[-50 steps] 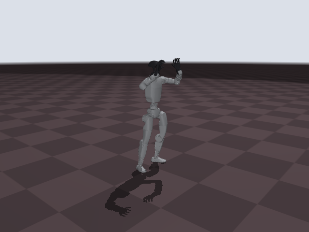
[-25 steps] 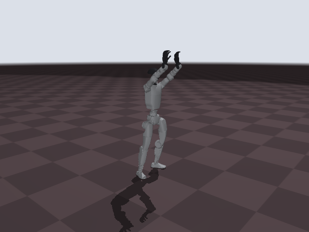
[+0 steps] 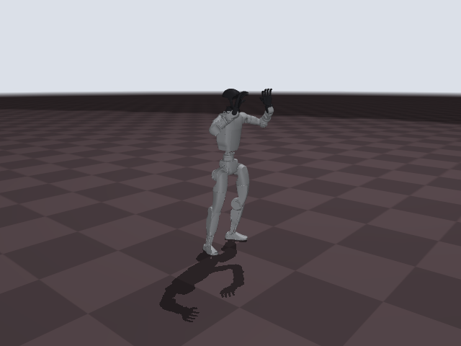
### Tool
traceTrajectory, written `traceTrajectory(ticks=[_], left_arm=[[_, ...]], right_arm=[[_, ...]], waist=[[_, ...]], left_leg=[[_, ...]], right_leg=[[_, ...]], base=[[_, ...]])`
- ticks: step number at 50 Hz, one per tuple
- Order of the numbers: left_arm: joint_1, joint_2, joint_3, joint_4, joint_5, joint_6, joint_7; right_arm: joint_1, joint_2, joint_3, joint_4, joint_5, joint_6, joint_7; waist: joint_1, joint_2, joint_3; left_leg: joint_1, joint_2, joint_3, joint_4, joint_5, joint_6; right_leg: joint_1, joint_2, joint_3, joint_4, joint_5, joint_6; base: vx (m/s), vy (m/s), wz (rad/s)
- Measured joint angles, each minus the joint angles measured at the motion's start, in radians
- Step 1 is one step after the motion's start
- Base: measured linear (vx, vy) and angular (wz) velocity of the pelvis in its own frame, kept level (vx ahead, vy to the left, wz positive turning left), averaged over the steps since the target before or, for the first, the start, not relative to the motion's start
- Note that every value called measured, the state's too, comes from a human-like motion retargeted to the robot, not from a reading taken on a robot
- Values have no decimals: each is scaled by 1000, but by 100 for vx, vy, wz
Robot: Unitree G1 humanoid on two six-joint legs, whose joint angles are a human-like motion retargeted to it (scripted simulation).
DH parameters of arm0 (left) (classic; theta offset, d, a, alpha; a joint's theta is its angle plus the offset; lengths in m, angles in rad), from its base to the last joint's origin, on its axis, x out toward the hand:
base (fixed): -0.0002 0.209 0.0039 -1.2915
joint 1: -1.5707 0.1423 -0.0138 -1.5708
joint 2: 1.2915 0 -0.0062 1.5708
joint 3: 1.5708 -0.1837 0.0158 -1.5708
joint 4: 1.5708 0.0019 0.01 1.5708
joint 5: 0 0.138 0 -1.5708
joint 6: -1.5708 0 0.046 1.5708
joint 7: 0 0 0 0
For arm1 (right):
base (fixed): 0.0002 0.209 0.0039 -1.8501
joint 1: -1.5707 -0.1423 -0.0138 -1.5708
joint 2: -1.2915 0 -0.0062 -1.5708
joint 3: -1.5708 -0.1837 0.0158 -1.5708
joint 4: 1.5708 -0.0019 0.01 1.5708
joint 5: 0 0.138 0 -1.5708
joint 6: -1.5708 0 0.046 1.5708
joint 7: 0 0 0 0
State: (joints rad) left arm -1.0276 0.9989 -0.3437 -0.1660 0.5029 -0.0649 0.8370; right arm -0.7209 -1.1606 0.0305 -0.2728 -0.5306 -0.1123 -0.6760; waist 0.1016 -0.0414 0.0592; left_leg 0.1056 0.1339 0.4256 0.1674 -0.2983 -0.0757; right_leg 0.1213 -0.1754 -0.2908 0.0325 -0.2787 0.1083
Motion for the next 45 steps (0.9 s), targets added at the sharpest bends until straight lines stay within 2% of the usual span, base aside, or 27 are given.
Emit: traceTrajectory(ticks=[5,12,45], left_arm=[[131,-30,31,-68,-27,-23,47],[233,-46,75,-92,11,-20,81],[253,-72,87,-91,38,-6,82]], right_arm=[[168,21,-72,-53,-45,8,-13],[260,41,-119,-62,-78,19,-51],[305,60,-136,-91,-86,14,-58]], waist=[[-1,-3,2],[-12,2,-1],[-20,8,-10]], left_leg=[[7,-1,6,-4,0,1],[10,-2,8,-6,0,0],[14,-5,25,-8,-3,-1]], right_leg=[[2,-1,4,1,-1,3],[3,-1,5,0,-1,3],[-8,-5,27,3,5,5]], base=[[0,0,0],[0,0,0],[0,0,0]])
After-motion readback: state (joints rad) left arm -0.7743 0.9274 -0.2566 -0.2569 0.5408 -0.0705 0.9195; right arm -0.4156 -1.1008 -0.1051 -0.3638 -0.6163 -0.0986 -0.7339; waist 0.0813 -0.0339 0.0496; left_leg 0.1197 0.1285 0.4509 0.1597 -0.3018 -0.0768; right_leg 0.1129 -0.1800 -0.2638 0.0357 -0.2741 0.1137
